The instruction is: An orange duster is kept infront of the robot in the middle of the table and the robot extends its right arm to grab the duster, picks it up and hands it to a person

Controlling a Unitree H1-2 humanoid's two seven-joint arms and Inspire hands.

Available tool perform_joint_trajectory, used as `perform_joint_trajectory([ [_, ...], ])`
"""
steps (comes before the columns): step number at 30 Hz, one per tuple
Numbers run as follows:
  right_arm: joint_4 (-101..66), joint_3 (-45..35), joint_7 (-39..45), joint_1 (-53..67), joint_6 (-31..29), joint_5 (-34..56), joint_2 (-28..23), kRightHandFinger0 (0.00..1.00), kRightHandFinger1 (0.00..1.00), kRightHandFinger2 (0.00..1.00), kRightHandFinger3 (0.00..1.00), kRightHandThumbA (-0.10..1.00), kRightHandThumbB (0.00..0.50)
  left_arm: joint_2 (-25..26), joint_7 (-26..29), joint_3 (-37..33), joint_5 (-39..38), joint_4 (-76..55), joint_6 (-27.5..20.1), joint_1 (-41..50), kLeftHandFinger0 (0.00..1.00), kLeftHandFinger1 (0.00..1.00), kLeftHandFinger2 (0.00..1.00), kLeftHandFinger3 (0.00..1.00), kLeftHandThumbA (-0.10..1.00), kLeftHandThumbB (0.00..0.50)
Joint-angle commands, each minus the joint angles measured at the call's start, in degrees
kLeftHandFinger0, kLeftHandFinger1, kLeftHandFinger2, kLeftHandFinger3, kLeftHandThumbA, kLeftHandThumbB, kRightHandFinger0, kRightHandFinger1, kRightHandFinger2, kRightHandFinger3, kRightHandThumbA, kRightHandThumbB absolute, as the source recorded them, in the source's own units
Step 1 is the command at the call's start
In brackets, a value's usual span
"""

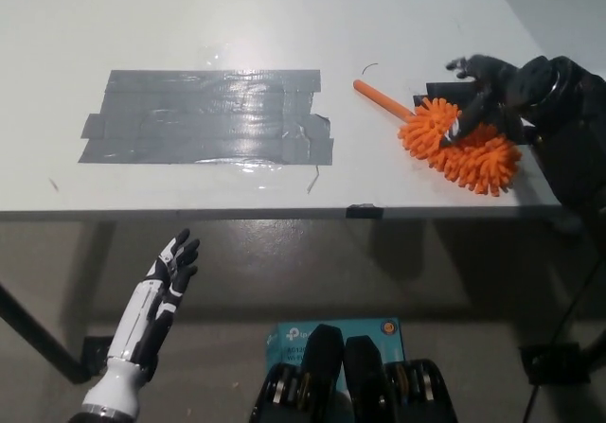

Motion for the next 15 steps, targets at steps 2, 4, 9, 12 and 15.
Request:
perform_joint_trajectory([
  [2,7.2,2.6,0.1,-4.3,-4.3,0.1,0.3,1.00,1.00,1.00,1.00,0.81,0.352,0.8,-0.8,-0.2,0.4,-2.6,0.8,0.4,1.00,1.00,1.00,1.00,0.91,0.138],
  [4,6.3,3.2,-0.9,-2.9,-2.7,-0.2,0.7,0.81,0.87,0.97,1.00,0.37,0.334,0.9,-0.6,0.0,0.4,-3.7,1.2,1.3,1.00,1.00,1.00,1.00,0.91,0.165],
  [9,1.5,8.3,-0.4,3.4,-3.4,-3.1,0.1,0.00,0.27,0.44,0.77,-0.10,0.159,0.8,-0.8,-0.8,0.6,-4.7,-0.1,5.9,1.00,1.00,1.00,1.00,0.91,0.157],
  [12,2.0,9.9,-0.7,3.2,-2.4,-3.7,-0.1,0.00,0.29,0.48,1.00,-0.08,0.066,0.9,-0.9,-1.0,0.9,-3.6,0.7,4.2,1.00,1.00,1.00,1.00,0.91,0.143],
  [15,6.4,9.7,-2.2,0.6,-5.0,-3.0,0.1,0.14,0.49,0.62,1.00,-0.09,0.082,1.6,-0.3,-0.2,1.3,-1.7,2.1,0.0,1.00,1.00,1.00,1.00,0.90,0.143],
])
